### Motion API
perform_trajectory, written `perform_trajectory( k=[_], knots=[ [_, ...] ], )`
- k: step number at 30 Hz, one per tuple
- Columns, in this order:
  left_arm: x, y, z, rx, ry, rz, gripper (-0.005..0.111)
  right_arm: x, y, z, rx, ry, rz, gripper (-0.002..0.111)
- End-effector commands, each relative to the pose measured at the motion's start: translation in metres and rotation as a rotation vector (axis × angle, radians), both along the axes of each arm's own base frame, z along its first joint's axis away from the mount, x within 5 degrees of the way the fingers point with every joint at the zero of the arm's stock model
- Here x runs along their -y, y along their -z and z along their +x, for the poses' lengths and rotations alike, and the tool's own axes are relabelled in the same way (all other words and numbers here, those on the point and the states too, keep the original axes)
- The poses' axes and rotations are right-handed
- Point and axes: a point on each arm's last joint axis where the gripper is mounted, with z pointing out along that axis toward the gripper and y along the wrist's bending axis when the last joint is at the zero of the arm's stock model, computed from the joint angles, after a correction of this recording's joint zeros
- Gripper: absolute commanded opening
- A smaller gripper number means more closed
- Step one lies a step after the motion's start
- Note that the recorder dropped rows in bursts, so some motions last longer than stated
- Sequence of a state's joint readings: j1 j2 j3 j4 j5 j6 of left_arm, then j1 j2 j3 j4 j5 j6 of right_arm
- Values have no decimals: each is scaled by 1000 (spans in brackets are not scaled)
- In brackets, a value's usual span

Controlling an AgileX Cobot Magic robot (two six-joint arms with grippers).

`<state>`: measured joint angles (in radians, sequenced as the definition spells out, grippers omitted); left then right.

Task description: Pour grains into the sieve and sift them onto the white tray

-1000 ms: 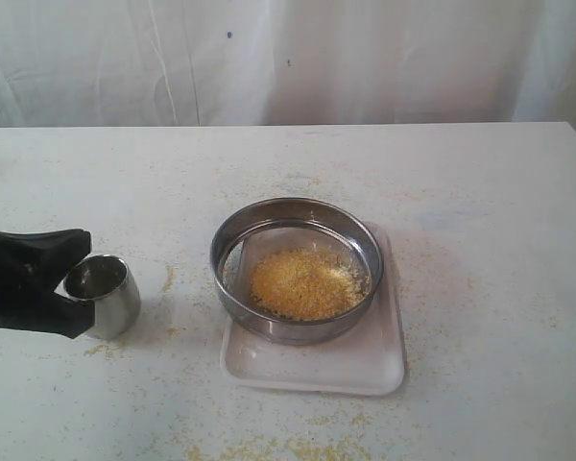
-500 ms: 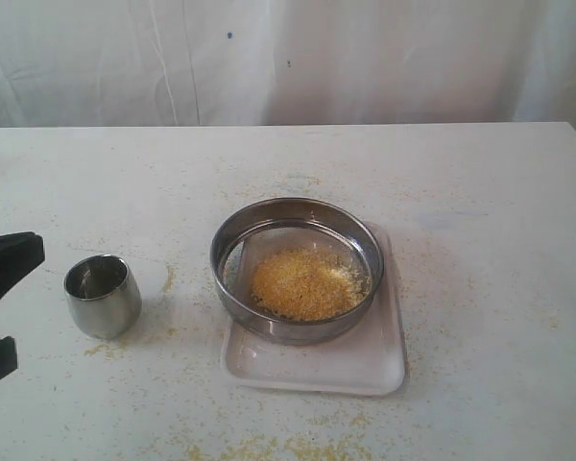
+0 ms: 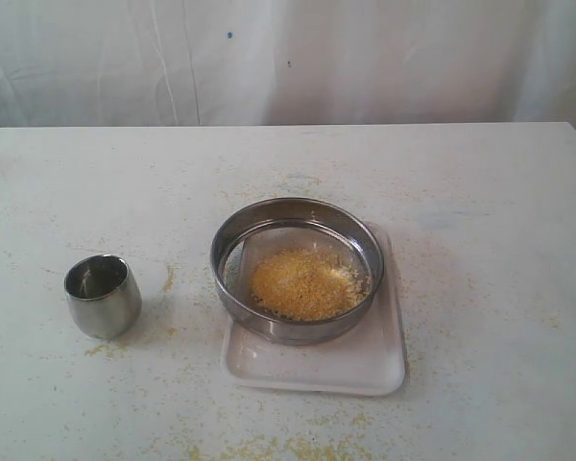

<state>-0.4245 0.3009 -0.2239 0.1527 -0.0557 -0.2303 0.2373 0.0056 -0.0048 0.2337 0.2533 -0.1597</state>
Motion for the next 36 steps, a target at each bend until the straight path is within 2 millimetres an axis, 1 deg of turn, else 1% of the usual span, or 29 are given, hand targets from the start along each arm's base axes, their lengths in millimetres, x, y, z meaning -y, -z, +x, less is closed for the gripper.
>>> perform_trajectory(
  k=[1, 2, 4, 5, 7, 10, 16, 24, 29, 32, 36],
  knots=[
    [-4, 41, -10, -50, 5, 35, 0, 1, 1, 0, 9, 9, 0, 0],
    [-5, 52, -12, -54, 6, 58, 0, 1, 1, 0, 9, 9, 0, 0],
    [-7, 63, -14, -43, 7, 99, 0, 1, 1, 0, 9, 9, 0, 0],
    [-8, 66, -15, -34, 6, 127, 0, 1, 1, 0, 9, 9, 0, 0],
    [-10, 65, -16, 12, 5, 177, 0, 1, 1, 0, 9, 9, 0, 0],
    [-14, 67, -19, 20, -10, 235, 0, 1, 1, 0, 5, 11, 13, 0],
    [-15, 63, -22, 72, -15, 211, 0, 1, 1, 0, 2, 13, 22, 0],
    [-15, 65, -22, 54, -18, 208, 0, 1, 1, 0, 2, 13, 22, 0],
    [-12, 66, -23, -7, 4, 84, 0, 1, 1, 0, 2, 13, 22, 0],
    [-11, 66, -24, 13, 20, 133, 0, 1, 1, 0, 2, 13, 22, 0],
    [-11, 66, -24, 14, 21, 138, 0, 1, 1, 0, 2, 13, 22, 0]
  ],
)
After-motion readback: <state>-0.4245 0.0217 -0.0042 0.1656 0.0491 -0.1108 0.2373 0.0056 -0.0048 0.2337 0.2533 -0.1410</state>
